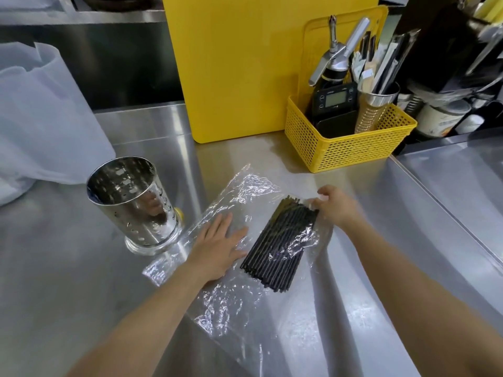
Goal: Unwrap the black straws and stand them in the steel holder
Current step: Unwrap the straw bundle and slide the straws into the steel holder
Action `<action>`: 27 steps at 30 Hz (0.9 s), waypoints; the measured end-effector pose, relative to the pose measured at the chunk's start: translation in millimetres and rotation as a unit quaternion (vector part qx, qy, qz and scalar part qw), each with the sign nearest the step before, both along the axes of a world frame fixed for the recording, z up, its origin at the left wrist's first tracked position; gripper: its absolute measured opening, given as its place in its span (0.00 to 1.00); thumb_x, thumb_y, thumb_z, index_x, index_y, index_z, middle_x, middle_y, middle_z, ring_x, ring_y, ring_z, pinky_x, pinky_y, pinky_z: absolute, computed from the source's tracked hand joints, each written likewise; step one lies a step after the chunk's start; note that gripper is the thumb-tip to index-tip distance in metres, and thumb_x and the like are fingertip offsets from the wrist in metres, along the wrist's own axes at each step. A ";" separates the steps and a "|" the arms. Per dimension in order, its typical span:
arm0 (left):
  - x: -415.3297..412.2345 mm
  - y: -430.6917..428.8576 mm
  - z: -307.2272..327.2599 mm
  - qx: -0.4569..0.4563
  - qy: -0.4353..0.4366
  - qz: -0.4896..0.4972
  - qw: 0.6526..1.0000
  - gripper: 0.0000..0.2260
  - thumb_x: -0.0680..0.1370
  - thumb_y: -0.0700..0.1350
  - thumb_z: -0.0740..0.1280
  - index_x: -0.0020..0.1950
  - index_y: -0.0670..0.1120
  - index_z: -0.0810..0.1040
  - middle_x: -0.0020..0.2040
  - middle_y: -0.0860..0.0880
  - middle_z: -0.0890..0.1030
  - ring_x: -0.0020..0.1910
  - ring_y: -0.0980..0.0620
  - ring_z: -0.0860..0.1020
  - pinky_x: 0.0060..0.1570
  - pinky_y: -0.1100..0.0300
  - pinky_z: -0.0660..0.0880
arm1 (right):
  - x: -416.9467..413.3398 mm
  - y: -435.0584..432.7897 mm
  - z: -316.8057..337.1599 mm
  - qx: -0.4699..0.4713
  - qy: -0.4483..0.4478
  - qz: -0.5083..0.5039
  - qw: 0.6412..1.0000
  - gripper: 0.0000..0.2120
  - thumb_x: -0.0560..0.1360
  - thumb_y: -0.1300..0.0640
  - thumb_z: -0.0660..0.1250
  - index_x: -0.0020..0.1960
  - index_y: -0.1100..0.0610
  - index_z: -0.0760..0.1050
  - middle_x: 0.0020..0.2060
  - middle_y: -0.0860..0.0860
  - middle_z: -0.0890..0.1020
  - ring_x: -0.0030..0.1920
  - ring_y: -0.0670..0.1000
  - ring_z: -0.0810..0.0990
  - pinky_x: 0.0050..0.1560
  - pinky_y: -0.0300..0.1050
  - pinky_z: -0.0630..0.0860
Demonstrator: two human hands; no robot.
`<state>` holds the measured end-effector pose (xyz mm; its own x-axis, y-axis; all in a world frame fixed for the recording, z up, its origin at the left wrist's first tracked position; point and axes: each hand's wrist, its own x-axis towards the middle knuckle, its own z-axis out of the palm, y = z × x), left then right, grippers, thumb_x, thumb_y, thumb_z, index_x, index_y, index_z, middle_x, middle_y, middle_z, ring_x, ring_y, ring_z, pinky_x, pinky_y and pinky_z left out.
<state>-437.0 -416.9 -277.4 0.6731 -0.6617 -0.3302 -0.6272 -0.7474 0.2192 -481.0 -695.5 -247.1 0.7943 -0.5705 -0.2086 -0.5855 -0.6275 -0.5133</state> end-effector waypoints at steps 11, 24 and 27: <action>13.1 9.8 11.0 -0.095 -0.121 0.264 0.952 0.37 0.74 0.67 0.52 0.74 0.43 0.57 0.75 0.42 0.58 0.74 0.44 0.55 0.71 0.48 0.51 | 14.2 2.0 -17.4 0.116 -0.013 0.015 0.993 0.11 0.72 0.61 0.70 0.32 0.54 0.75 0.34 0.51 0.78 0.43 0.53 0.76 0.48 0.48 0.74; 48.3 -6.0 38.9 -0.147 -0.077 0.279 0.946 0.08 0.79 0.38 0.58 0.55 0.42 0.75 0.55 0.43 0.78 0.53 0.41 0.75 0.47 0.51 0.70 | 1.6 -6.2 -10.1 0.171 0.005 0.056 0.984 0.10 0.70 0.60 0.73 0.33 0.59 0.75 0.31 0.51 0.77 0.38 0.50 0.75 0.38 0.42 0.69; 52.8 -14.4 64.9 -0.283 -0.106 0.246 0.921 0.08 0.80 0.38 0.56 0.52 0.42 0.75 0.49 0.46 0.76 0.50 0.43 0.74 0.47 0.53 0.67 | 2.1 -7.0 0.3 0.201 -0.034 0.069 0.977 0.11 0.67 0.56 0.75 0.39 0.59 0.73 0.33 0.53 0.76 0.36 0.52 0.75 0.36 0.42 0.69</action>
